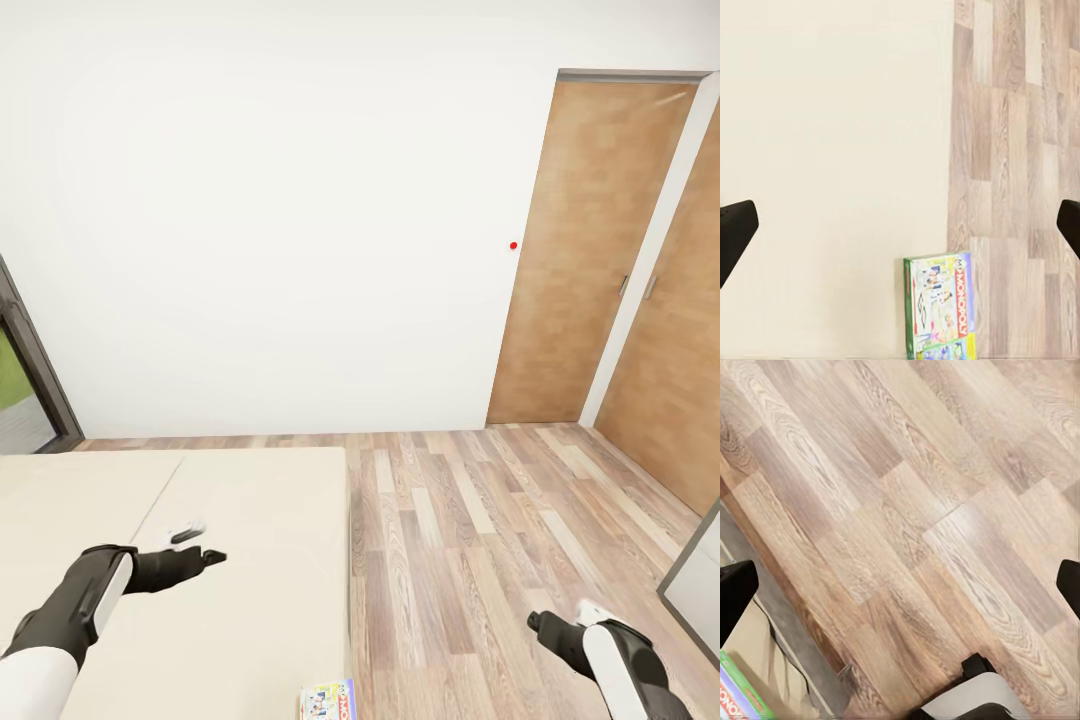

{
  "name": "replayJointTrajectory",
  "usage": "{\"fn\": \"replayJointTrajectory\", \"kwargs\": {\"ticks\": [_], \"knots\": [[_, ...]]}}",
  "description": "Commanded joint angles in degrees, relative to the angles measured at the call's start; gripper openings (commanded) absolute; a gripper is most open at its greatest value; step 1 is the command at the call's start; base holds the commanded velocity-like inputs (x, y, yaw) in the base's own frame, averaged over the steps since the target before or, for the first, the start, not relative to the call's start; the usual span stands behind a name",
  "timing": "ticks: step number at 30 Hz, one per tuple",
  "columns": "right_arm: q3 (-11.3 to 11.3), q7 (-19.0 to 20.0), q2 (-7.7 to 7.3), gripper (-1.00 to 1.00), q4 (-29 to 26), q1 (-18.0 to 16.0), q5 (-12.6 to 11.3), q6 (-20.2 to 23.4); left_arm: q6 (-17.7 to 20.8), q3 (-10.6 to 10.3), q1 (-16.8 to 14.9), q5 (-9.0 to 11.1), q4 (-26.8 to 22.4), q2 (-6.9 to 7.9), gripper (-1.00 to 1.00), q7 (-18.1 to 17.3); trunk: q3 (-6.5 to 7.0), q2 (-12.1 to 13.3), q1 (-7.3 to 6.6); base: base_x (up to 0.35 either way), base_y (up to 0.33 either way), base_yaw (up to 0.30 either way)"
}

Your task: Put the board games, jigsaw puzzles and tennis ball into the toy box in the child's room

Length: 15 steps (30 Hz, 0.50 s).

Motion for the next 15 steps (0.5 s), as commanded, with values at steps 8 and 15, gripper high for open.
{"fn": "replayJointTrajectory", "kwargs": {"ticks": [8,15], "knots": [[4.0,-1.2,-0.02,1.00,6.6,-0.2,-0.3,-0.6,-1.3,-1.1,0.1,0.5,1.3,-1.70,1.00,8.2,-0.14,-0.1,0.04,0.000,0.000,0.000],[5.6,-1.0,-0.09,1.00,16.2,-0.1,-0.2,-10.9,-14.2,-1.3,0.2,0.5,14.4,-1.68,1.00,12.7,-0.14,-0.1,0.04,0.000,0.000,0.000]]}}
